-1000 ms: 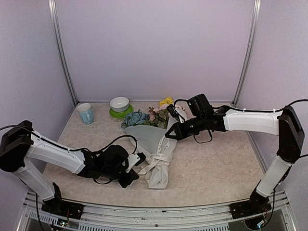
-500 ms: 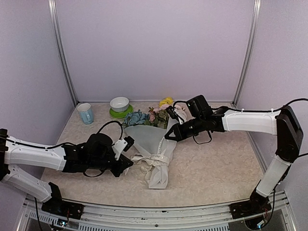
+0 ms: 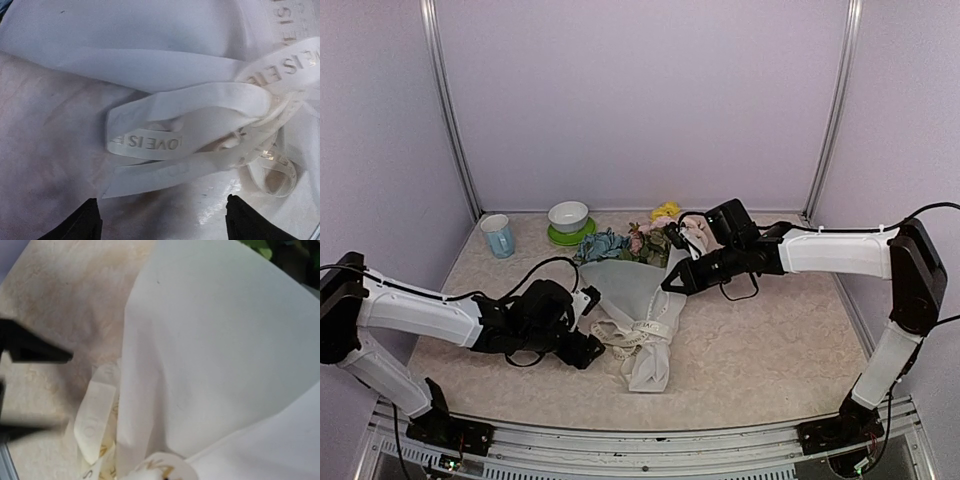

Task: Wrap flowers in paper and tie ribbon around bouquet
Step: Adjust the ribbon on the folded bouquet.

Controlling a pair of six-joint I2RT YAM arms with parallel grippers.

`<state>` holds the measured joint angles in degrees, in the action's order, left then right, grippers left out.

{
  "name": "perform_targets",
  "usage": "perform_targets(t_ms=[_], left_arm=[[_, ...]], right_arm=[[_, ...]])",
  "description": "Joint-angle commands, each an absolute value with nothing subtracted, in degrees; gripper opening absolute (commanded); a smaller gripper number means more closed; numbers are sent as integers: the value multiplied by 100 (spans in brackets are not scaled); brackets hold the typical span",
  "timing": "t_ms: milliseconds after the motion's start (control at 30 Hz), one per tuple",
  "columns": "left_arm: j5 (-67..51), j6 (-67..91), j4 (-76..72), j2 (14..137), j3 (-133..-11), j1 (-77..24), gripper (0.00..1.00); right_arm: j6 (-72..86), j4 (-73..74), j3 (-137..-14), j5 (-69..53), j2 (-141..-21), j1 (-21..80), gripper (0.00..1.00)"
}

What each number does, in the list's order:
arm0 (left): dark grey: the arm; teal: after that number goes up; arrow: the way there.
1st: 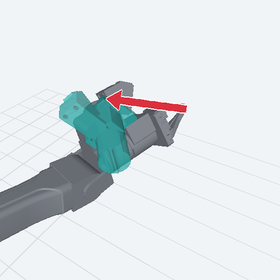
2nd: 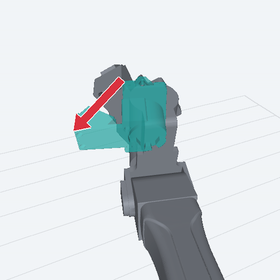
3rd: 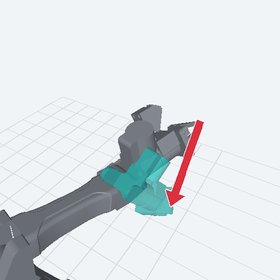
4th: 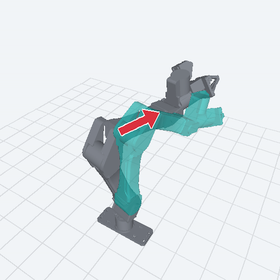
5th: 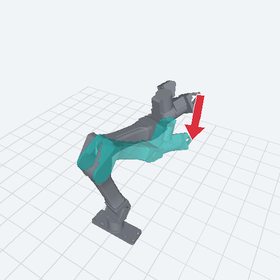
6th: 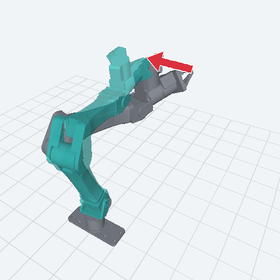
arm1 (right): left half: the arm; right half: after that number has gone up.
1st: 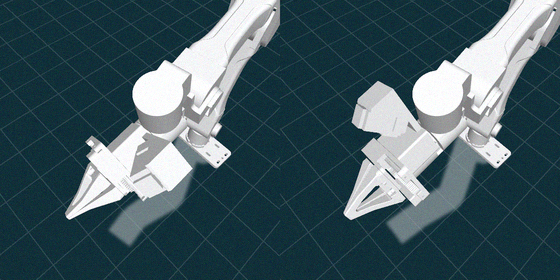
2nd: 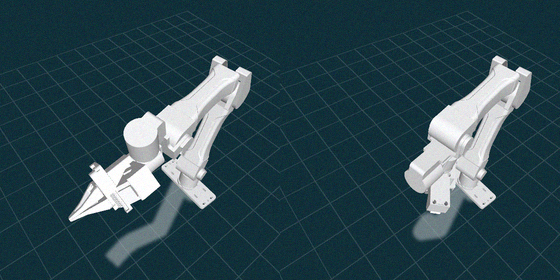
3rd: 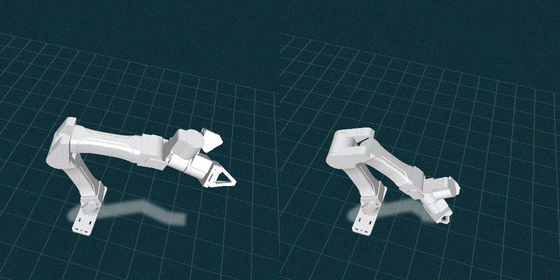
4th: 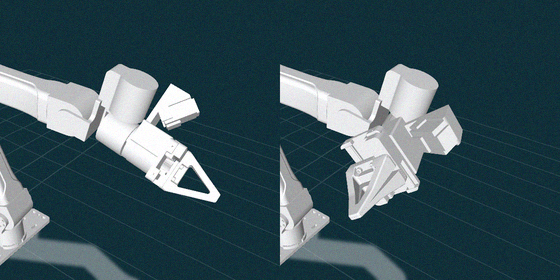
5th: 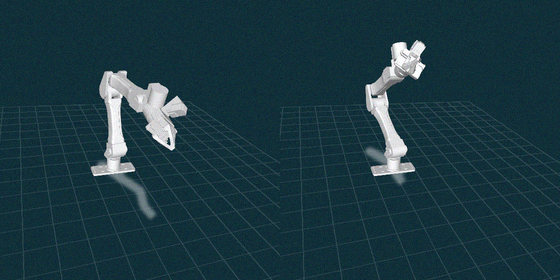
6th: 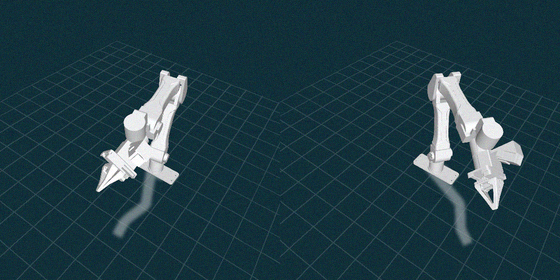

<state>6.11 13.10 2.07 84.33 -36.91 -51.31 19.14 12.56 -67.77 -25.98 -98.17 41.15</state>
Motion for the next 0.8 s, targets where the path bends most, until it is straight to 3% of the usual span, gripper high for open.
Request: perform_targets(t_ms=[0, 67, 100, 200, 233, 300, 467, 767], left_arm=[[852, 917, -335, 7653, -3405, -6036, 90], [481, 564, -771, 7230, -3130, -6343, 89], [259, 369, -1019, 7079, -3004, -6462, 84], [-106, -57, -1478, 7066, -2760, -6583, 51], [-160, -210, -1461, 7167, -2769, -6576, 46], [-248, -480, -1293, 7643, -2936, -6574, 48], [-378, -857, -1531, 8418, -3167, -6572, 70], [-269, -1088, -1972, 9357, -3458, -6460, 70]], right_arm=[[1917, 1172, -6876, -2669, -9870, 4183, 0], [1916, 1156, -6860, -2695, -9883, 4183, 0], [1923, 1150, -6859, -2702, -9894, 4184, 0], [1916, 1137, -6873, -2715, -9909, 4184, 0], [1917, 1131, -6872, -2711, -9906, 4184, 0], [1925, 1116, -6865, -2707, -9897, 4184, 0], [1925, 1120, -6856, -2690, -9888, 4183, 0], [1900, 1093, -6766, -2672, -9828, 4184, 0]])
